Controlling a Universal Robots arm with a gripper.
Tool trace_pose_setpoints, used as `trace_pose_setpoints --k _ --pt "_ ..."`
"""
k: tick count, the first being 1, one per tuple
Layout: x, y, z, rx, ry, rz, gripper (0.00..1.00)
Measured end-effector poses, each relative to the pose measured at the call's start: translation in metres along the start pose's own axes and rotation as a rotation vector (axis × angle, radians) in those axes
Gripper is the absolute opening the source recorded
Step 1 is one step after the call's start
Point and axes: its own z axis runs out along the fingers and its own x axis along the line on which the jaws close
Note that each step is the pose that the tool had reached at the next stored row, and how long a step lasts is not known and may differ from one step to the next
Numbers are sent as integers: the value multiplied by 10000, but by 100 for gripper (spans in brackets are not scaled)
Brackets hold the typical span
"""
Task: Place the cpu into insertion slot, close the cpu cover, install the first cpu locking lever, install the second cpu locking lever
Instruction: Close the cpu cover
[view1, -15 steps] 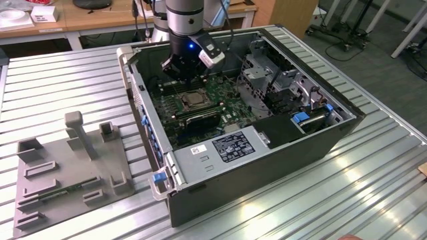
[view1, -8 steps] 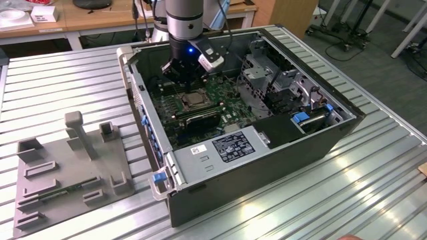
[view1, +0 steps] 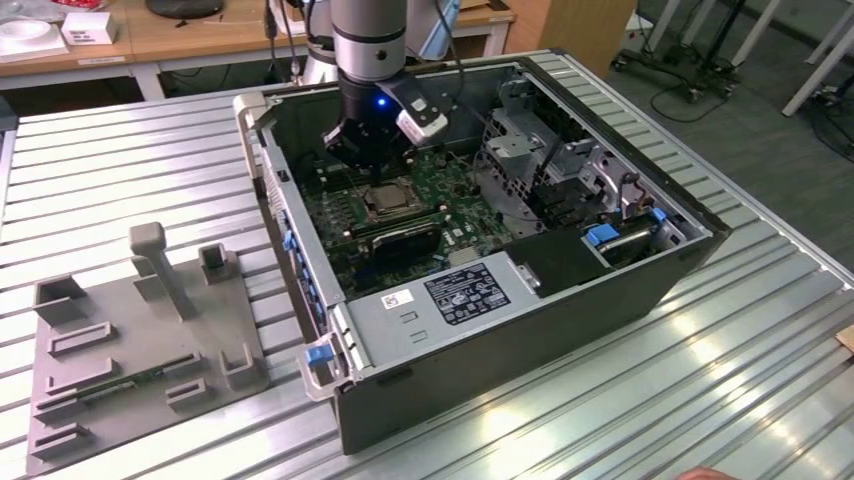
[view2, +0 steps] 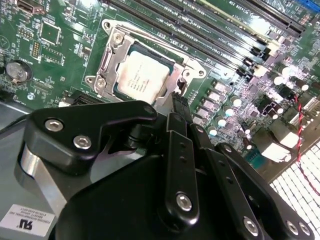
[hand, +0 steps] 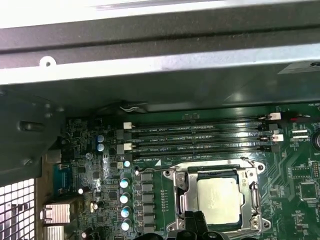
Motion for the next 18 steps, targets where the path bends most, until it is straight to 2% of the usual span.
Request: trace_pose_setpoints --k 2,12,18 --pt "4 -3 72 0 0 0 10" --pt "-11 -3 113 6 -1 0 10" --pt "-6 -6 194 9 0 0 10"
